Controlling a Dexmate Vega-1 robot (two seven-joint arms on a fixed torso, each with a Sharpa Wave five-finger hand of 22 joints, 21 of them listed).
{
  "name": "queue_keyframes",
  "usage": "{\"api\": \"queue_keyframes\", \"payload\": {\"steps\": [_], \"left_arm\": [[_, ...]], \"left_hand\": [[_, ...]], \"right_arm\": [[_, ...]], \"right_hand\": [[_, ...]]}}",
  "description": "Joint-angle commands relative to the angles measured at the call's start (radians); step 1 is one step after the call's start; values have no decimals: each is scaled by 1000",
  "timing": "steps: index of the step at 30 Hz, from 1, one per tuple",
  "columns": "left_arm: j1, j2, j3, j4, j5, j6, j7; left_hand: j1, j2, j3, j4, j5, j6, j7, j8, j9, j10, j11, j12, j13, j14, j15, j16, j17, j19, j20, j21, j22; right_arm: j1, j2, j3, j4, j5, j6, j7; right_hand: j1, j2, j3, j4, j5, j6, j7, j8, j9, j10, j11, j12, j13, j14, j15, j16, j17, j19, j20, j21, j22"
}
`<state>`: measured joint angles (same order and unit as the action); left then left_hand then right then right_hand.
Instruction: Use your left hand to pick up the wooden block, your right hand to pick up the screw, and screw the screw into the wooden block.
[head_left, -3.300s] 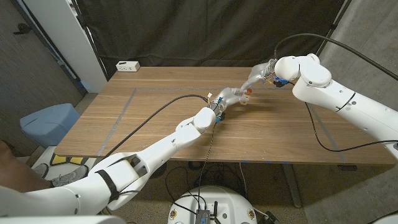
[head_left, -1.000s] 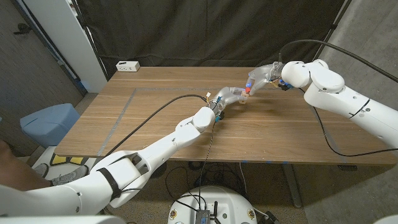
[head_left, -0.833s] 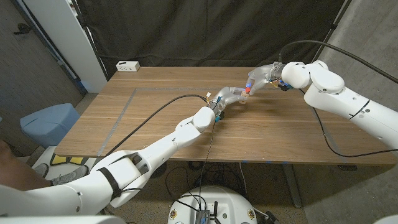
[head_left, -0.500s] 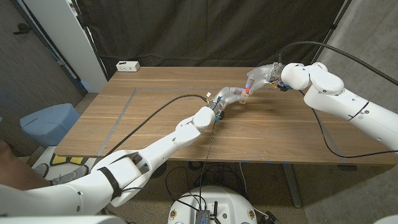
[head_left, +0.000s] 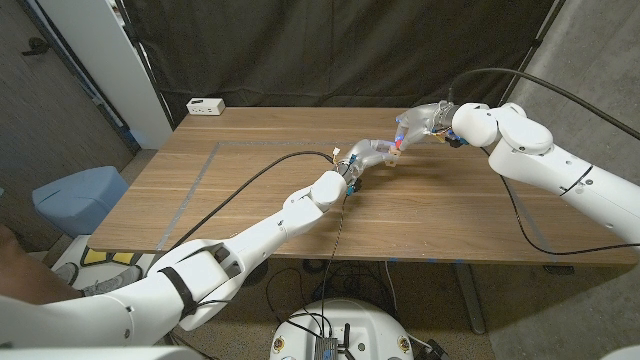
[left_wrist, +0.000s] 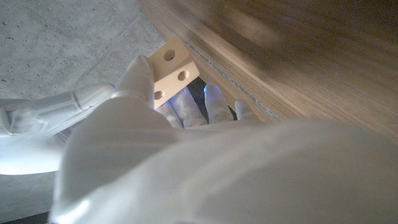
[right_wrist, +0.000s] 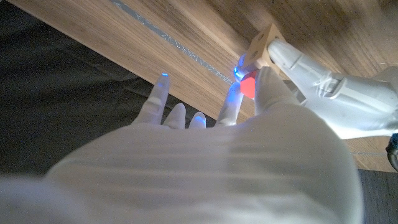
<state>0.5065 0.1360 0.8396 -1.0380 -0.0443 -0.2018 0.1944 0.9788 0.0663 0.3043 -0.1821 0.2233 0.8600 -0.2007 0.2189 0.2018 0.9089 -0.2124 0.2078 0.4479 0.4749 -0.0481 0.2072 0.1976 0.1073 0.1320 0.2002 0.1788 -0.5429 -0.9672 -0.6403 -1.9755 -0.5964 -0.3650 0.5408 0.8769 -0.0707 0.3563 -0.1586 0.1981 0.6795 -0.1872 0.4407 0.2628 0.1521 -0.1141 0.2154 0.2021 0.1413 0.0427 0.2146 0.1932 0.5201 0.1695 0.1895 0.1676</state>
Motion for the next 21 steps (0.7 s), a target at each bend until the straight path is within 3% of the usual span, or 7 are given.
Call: {"api": "queue_keyframes", "payload": {"steps": [1, 21], "left_arm": [[0, -1, 2, -3, 0, 4, -1], [17, 5, 4, -32, 6, 14, 11]], "left_hand": [[-23, 42, 38, 32, 7, 38, 23, 7, 6, 11, -7, 25, 104, 7, -81, 4, 2, -3, 6, 4, 5], [-25, 43, 41, 32, 7, 39, 26, 7, 6, 11, -7, 24, 104, 7, -80, 4, 2, -3, 5, 4, 5]], "right_arm": [[-11, -2, 7, -2, 6, 8, -23], [-25, -13, 15, -27, 4, 1, -22]], "right_hand": [[13, 5, 2, 3, 2, 25, 5, 18, 7, 17, -2, 10, 4, 12, -8, 8, 3, 9, -1, 4, 3], [19, 22, 2, 8, -1, 86, 14, 55, 17, 56, -15, 13, 3, 33, -23, 13, 4, 19, -13, 5, 3]]}}
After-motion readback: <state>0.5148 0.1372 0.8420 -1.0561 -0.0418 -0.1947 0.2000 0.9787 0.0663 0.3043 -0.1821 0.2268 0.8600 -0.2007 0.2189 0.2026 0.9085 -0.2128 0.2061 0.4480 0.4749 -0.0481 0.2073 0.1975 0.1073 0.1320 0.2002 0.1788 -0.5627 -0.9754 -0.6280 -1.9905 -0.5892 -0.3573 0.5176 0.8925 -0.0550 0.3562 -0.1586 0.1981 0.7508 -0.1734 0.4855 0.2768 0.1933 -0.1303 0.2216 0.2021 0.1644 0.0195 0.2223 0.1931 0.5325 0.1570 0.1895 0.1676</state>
